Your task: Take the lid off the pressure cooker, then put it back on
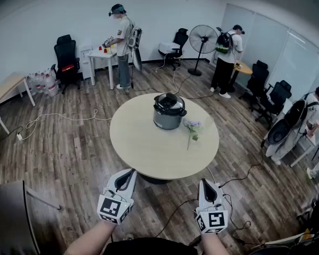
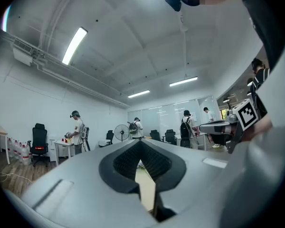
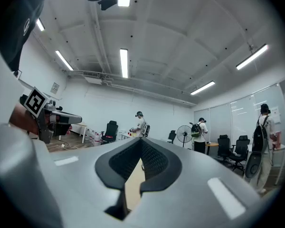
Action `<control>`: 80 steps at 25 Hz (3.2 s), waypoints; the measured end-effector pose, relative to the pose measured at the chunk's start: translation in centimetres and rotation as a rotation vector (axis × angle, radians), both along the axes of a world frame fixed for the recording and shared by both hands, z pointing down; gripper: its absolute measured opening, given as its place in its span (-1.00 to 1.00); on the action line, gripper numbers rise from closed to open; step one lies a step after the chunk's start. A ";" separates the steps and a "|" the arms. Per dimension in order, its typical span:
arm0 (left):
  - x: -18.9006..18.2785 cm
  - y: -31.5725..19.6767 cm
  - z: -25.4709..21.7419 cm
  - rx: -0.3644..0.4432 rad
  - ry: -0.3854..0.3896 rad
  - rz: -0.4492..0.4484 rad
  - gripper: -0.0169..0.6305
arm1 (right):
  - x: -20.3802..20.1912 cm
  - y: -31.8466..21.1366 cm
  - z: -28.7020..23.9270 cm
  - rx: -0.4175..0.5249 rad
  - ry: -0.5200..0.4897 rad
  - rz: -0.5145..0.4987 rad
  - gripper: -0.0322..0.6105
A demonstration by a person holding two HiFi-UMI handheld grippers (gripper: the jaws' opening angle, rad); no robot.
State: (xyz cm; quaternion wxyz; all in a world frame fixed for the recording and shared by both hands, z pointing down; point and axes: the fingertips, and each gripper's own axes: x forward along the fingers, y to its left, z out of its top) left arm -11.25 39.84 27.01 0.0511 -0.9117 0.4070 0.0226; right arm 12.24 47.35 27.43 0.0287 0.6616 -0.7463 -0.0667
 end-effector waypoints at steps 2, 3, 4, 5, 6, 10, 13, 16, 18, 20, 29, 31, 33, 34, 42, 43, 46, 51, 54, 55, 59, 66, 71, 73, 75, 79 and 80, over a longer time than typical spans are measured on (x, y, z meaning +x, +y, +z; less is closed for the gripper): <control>0.0 0.0 0.0 0.000 0.001 -0.003 -0.95 | 0.2 0.0 0.0 0.001 -0.003 0.002 -0.88; 0.0 0.0 0.0 0.000 0.001 -0.004 -0.95 | 0.3 0.0 0.1 0.000 -0.004 0.004 -0.88; 0.0 0.0 -0.1 -0.001 0.001 -0.006 -0.95 | 0.4 0.0 0.1 -0.001 -0.005 0.005 -0.88; 0.0 0.1 -0.1 -0.001 0.001 -0.007 -0.95 | 0.4 0.0 0.1 -0.001 -0.006 0.004 -0.88; 0.0 0.1 -0.1 -0.002 0.002 -0.008 -0.95 | 0.4 0.1 0.1 -0.002 -0.007 0.003 -0.88; -0.2 0.3 0.1 -0.006 0.002 -0.011 -0.95 | 0.0 0.3 0.1 0.014 -0.027 -0.024 -0.88; -0.3 0.3 0.2 -0.007 0.001 -0.014 -0.95 | -0.2 0.3 0.2 0.026 -0.056 -0.054 -0.87; -0.4 0.4 0.4 -0.010 -0.001 -0.018 -0.95 | -0.7 0.1 0.9 -0.005 -0.059 -0.096 -0.87; -0.4 0.5 0.5 -0.010 -0.005 -0.019 -0.95 | -1.1 -0.1 0.9 -0.015 -0.113 -0.149 -0.84; -0.5 0.7 0.7 -0.011 -0.007 -0.025 -0.95 | -1.1 -0.4 0.6 -0.019 -0.196 -0.183 0.77; 1.3 0.1 2.5 -0.062 -0.003 0.034 0.81 | -0.3 -1.3 0.6 -0.035 -0.218 -0.225 0.77; 2.5 0.3 3.1 -0.067 -0.020 0.042 0.87 | 0.4 -1.2 0.6 -0.030 -0.204 -0.225 0.77; 3.3 1.0 3.2 -0.050 -0.039 0.040 0.87 | 1.3 -1.1 0.5 -0.015 -0.189 -0.217 0.77; 3.7 1.2 3.1 -0.044 -0.041 0.039 0.87 | 2.0 -1.0 0.3 -0.005 -0.188 -0.215 0.77; 7.9 1.9 5.3 -0.084 -0.042 0.024 0.87 | 7.3 -1.3 1.9 -0.016 -0.177 -0.231 0.77; 8.5 2.1 5.6 -0.085 -0.051 0.021 0.87 | 7.8 -1.3 2.0 -0.012 -0.180 -0.237 0.77; 9.9 1.8 6.1 -0.081 -0.096 0.012 0.87 | 9.3 -2.3 2.1 0.008 -0.196 -0.243 0.77; 11.1 -0.6 6.7 -0.072 -0.152 0.010 0.87 | 10.6 -5.0 1.9 0.015 -0.197 -0.234 0.76; 11.1 -4.2 7.0 -0.072 -0.137 0.006 0.87 | 10.9 -8.1 1.8 0.020 -0.193 -0.227 0.76; 11.0 -5.8 7.4 -0.080 -0.123 0.007 0.87 | 10.9 -9.3 2.0 0.018 -0.187 -0.224 0.76; 10.9 -14.1 9.5 -0.106 -0.086 0.023 0.87 | 10.4 -15.8 2.8 0.008 -0.153 -0.203 0.76; 11.7 -31.1 12.9 -0.132 -0.110 0.106 0.87 | 9.3 -31.1 3.0 -0.024 -0.098 -0.141 0.75; 13.2 -42.3 15.8 -0.145 -0.123 0.173 0.87 | 9.5 -41.9 3.4 -0.041 -0.055 -0.100 0.75; 13.9 -46.0 17.1 -0.164 -0.137 0.203 0.87 | 9.4 -45.6 3.8 -0.066 -0.036 -0.093 0.75; 14.5 -49.2 18.5 -0.192 -0.146 0.230 0.87 | 9.4 -49.0 3.9 -0.095 -0.023 -0.085 0.75; 15.9 -54.2 22.3 -0.266 -0.165 0.276 0.87 | 9.3 -54.2 4.5 -0.164 0.015 -0.089 0.75; 16.3 -55.3 23.5 -0.285 -0.170 0.284 0.87 | 9.3 -55.3 4.8 -0.182 0.026 -0.096 0.74</control>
